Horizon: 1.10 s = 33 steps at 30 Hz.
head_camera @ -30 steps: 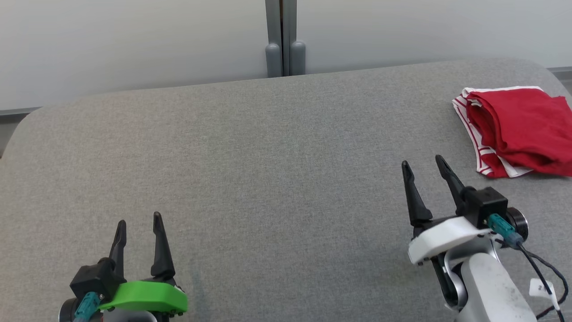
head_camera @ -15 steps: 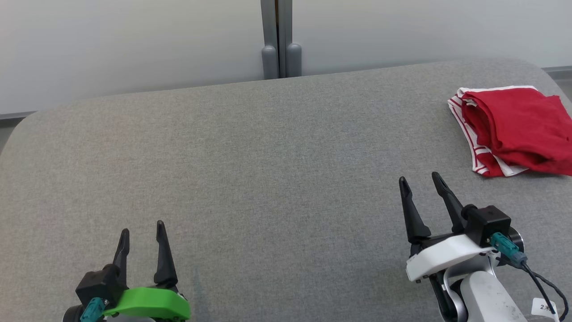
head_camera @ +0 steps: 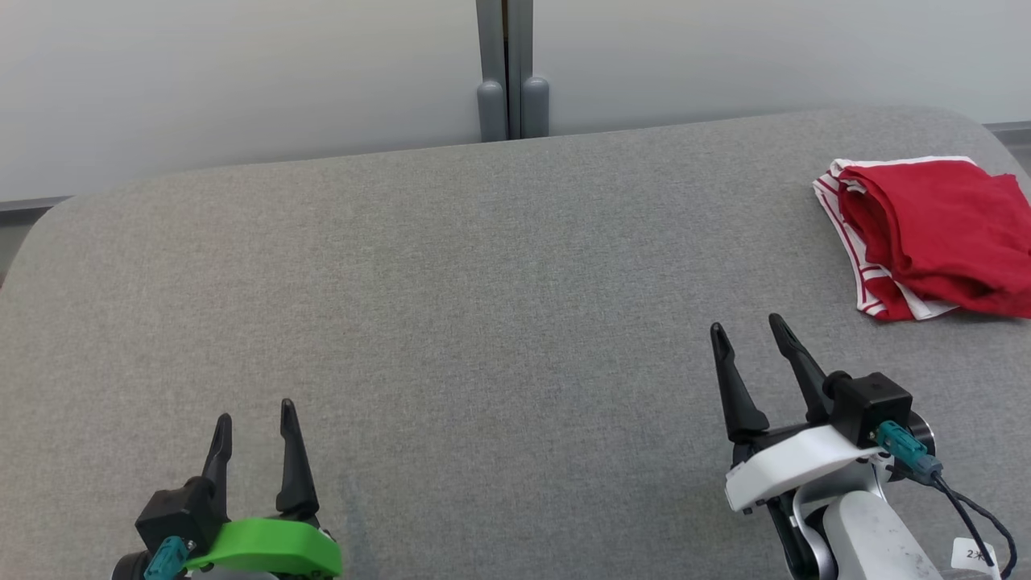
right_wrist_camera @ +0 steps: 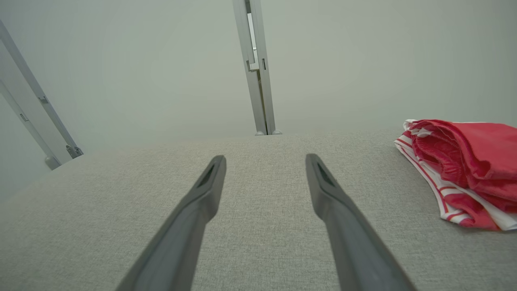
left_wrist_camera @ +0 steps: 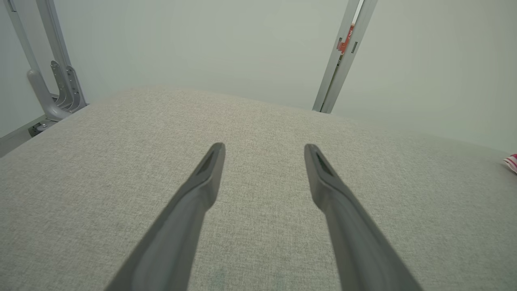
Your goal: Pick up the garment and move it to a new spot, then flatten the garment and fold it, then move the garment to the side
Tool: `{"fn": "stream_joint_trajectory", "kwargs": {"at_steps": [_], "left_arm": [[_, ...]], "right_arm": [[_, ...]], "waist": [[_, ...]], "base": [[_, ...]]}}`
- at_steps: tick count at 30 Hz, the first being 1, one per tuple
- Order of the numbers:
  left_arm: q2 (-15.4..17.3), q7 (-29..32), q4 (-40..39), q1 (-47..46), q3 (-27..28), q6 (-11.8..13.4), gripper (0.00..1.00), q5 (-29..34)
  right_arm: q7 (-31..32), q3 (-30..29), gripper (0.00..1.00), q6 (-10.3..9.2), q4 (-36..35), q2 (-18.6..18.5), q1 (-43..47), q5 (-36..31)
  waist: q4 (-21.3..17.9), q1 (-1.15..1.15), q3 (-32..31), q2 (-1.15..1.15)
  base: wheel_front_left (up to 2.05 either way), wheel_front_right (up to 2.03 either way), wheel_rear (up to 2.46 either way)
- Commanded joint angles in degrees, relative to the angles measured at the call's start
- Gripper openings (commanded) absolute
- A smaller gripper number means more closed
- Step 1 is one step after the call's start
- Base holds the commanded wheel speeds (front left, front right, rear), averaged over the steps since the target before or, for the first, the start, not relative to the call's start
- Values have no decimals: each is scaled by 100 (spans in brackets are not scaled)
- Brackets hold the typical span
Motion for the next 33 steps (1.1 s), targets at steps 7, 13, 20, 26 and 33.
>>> {"fn": "stream_joint_trajectory", "kwargs": {"at_steps": [7,13,20,26,33], "left_arm": [[-24,52,188,28,20,-6,0,0],[-22,234,190,-40,118,-93,0,-604],[-19,421,170,-100,212,-188,0,-1270],[-17,568,156,-151,286,-263,0,-1788],[-14,732,144,-208,370,-344,0,-2363]], "right_arm": [[10,22,0,0,182,14,120,53],[159,-54,0,0,137,-14,135,756],[327,-142,0,-1,103,-44,137,1519],[460,-214,0,-1,72,-63,143,2111],[611,-298,0,-2,38,-80,151,2760]], "waist": [[4,0,6,0],[6,0,-3,0],[8,0,-15,0],[9,0,-24,0],[11,0,-35,0]], "base": [[0,0,0],[0,0,0],[0,0,0],[0,0,0],[0,0,0]]}}
